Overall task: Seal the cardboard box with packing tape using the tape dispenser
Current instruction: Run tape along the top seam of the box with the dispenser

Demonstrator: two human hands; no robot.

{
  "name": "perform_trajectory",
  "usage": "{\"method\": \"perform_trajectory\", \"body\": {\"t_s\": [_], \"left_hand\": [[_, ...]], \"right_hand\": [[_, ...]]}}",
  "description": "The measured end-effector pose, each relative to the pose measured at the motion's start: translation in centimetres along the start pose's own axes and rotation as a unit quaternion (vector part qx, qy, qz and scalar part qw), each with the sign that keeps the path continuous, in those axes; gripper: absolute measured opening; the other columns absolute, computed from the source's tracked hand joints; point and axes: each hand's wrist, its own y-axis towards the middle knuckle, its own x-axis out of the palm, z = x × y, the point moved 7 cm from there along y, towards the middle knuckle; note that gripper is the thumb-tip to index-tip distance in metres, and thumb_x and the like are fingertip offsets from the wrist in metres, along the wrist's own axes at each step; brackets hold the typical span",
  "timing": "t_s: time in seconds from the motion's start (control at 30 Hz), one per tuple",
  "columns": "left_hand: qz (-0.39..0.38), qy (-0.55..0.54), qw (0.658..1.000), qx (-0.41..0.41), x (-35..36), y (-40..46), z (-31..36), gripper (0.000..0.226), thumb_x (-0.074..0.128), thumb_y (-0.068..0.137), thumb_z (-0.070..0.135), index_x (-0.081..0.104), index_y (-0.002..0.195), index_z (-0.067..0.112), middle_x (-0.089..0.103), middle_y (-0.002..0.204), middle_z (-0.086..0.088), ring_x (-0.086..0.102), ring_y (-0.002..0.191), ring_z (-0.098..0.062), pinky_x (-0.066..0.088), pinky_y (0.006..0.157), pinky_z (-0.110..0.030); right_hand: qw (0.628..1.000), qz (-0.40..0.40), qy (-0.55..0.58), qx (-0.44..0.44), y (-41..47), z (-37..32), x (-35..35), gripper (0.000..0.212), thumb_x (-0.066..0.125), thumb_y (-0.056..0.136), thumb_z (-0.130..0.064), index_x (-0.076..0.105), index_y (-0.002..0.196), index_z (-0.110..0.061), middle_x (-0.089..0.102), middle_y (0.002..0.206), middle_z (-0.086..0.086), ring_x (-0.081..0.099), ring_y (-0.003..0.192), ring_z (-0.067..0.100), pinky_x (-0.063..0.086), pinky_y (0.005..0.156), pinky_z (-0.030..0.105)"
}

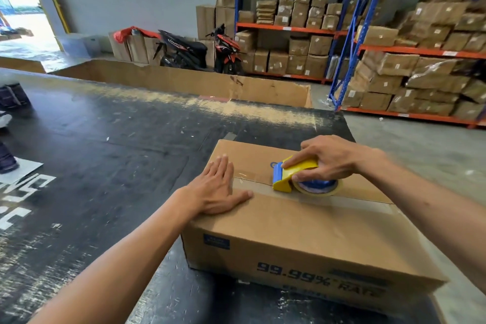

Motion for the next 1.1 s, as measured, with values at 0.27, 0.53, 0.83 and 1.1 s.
{"method": "perform_trajectory", "body": {"t_s": [0.27,0.53,0.83,1.1], "left_hand": [[-0.009,-0.005,0.995,0.104,1.7,2.3,8.9,0.113,0.012,0.084,0.088,-0.021,0.153,0.004,-0.023,0.162,-0.018,-0.019,0.152,-0.026,-0.008,0.124,-0.04],[-0.008,-0.019,0.994,0.112,1.8,2.3,8.8,0.111,0.015,0.086,0.085,-0.022,0.153,0.005,-0.023,0.163,-0.017,-0.02,0.151,-0.025,-0.013,0.122,-0.037],[-0.007,-0.01,0.996,0.093,1.7,2.2,8.5,0.115,0.016,0.083,0.088,-0.014,0.156,0.005,-0.021,0.164,-0.015,-0.019,0.152,-0.023,-0.006,0.125,-0.04],[-0.015,0.016,0.996,0.086,1.4,1.9,9.0,0.11,0.016,0.084,0.087,-0.016,0.155,0.009,-0.026,0.162,-0.008,-0.023,0.15,-0.017,-0.011,0.123,-0.035]], "right_hand": [[1.0,-0.002,-0.012,0.006,0.4,0.1,0.7,0.055,0.041,0.082,-0.081,0.052,0.132,-0.059,0.048,0.084,-0.013,0.046,0.075,0.007,0.03,0.062,0.025],[0.999,-0.012,0.017,0.036,0.5,0.0,0.7,0.048,0.051,0.082,-0.077,0.056,0.126,-0.06,0.05,0.084,-0.013,0.046,0.075,0.009,0.036,0.065,0.031],[0.993,-0.006,0.11,0.047,-2.5,0.9,-0.3,0.051,0.058,0.078,-0.075,0.063,0.124,-0.054,0.049,0.084,-0.022,0.05,0.08,0.003,0.033,0.066,0.024],[0.989,-0.024,0.137,0.04,-8.3,5.3,0.5,0.045,0.061,0.077,-0.073,0.065,0.119,-0.056,0.053,0.088,-0.029,0.054,0.083,0.0,0.035,0.067,0.02]]}}
